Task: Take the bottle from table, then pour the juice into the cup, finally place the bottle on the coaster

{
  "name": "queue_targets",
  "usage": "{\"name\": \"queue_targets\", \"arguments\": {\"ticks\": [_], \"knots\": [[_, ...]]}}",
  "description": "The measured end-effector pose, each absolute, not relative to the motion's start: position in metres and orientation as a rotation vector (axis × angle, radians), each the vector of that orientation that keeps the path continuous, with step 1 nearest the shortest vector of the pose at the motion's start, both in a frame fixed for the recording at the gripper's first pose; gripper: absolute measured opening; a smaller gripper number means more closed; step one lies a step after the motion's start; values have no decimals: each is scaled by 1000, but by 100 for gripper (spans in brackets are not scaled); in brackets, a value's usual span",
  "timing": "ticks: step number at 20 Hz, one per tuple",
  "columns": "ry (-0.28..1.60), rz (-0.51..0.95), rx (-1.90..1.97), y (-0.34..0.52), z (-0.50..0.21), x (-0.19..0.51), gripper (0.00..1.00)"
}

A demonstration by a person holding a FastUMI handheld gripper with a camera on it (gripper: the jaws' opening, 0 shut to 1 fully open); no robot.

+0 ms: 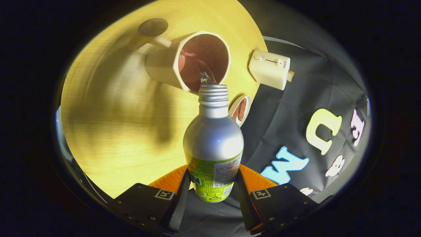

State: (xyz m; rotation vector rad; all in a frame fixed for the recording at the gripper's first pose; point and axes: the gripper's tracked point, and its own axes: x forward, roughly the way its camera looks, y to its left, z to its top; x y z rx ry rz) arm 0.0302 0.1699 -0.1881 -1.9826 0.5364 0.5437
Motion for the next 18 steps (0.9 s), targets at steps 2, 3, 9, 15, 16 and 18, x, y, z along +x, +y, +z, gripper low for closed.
{"name": "queue_targets", "arguments": {"ticks": [2, 3, 9, 15, 16, 18], "knots": [[539, 541, -1994, 170, -185, 31, 70], [540, 541, -1998, 171, -184, 32, 70], [546, 542, -2033, 174, -182, 37, 70], [555, 544, -2075, 178, -176, 37, 70], [559, 542, -2082, 177, -176, 36, 70], [574, 535, -2093, 177, -173, 35, 70]]}}
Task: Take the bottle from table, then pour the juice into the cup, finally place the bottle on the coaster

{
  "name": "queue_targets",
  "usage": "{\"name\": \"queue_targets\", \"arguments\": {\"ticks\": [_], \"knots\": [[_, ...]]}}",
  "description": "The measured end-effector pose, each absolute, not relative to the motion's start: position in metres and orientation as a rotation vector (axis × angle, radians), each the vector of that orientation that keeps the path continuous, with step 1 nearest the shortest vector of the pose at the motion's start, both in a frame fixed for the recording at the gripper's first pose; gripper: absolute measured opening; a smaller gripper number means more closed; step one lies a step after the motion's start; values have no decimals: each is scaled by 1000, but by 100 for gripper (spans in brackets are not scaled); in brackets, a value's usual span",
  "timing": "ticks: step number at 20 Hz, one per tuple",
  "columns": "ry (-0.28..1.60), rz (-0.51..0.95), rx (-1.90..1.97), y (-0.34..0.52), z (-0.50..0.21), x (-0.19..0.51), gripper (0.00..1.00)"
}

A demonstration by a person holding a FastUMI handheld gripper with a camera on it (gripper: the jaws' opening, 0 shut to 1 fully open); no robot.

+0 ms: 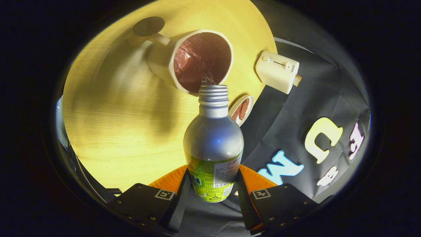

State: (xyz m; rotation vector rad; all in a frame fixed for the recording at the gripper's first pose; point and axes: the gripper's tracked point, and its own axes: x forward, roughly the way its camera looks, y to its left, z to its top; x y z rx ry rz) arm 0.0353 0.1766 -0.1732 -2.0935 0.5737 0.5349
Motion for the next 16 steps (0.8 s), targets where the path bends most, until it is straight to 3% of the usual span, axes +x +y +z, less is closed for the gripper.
{"name": "queue_targets", "arguments": {"ticks": [16], "knots": [[598, 550, -2197, 181, -165, 35, 70]]}}
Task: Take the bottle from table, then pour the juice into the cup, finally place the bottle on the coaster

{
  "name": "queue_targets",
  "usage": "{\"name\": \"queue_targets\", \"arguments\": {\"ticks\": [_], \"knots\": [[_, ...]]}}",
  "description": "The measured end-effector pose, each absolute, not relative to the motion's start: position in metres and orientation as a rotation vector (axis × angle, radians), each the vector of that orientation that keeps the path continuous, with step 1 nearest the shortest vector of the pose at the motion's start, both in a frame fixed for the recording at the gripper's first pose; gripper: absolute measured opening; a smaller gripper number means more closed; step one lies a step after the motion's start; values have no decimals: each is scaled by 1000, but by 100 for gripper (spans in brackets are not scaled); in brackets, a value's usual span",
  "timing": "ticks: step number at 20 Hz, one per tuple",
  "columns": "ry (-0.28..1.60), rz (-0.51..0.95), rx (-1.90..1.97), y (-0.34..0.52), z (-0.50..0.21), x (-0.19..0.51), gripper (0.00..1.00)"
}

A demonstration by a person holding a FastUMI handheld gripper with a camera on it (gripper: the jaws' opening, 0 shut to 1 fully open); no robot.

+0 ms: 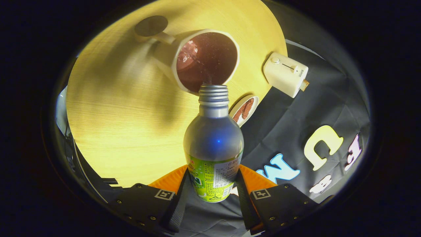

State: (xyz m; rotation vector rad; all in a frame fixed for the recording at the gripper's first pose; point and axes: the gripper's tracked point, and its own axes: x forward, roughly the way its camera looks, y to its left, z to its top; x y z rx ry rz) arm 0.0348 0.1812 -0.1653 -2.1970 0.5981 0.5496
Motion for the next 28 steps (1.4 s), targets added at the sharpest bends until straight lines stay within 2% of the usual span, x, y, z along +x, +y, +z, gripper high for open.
{"name": "queue_targets", "arguments": {"ticks": [13, 28], "knots": [[587, 553, -2214, 182, -166, 35, 70], [580, 611, -1803, 165, -208, 20, 71]]}}
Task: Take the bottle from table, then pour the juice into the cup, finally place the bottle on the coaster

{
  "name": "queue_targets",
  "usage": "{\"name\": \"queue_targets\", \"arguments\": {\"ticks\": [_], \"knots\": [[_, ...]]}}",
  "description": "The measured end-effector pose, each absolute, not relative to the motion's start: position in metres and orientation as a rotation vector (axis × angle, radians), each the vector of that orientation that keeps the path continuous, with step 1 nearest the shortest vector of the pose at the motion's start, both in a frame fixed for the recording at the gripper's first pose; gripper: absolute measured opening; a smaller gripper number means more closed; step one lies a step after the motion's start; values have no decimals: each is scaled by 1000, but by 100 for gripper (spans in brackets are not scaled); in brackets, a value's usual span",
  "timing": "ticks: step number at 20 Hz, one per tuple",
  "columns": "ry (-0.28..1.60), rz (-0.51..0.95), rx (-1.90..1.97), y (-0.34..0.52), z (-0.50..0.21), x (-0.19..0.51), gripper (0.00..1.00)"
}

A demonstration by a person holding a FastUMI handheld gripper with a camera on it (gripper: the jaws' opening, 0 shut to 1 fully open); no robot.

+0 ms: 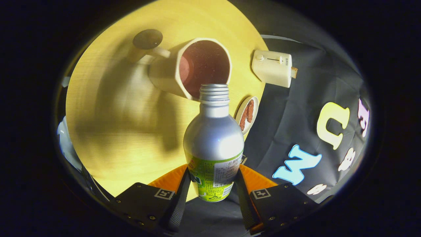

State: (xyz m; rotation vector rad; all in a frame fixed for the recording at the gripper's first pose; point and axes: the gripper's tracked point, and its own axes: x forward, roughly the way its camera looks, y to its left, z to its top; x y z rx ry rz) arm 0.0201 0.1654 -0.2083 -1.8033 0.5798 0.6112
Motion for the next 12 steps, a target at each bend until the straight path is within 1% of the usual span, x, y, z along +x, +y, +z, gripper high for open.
{"name": "queue_targets", "arguments": {"ticks": [5, 12], "knots": [[571, 635, -1597, 167, -226, 13, 71], [619, 659, -1325, 167, -248, -1, 71]]}}
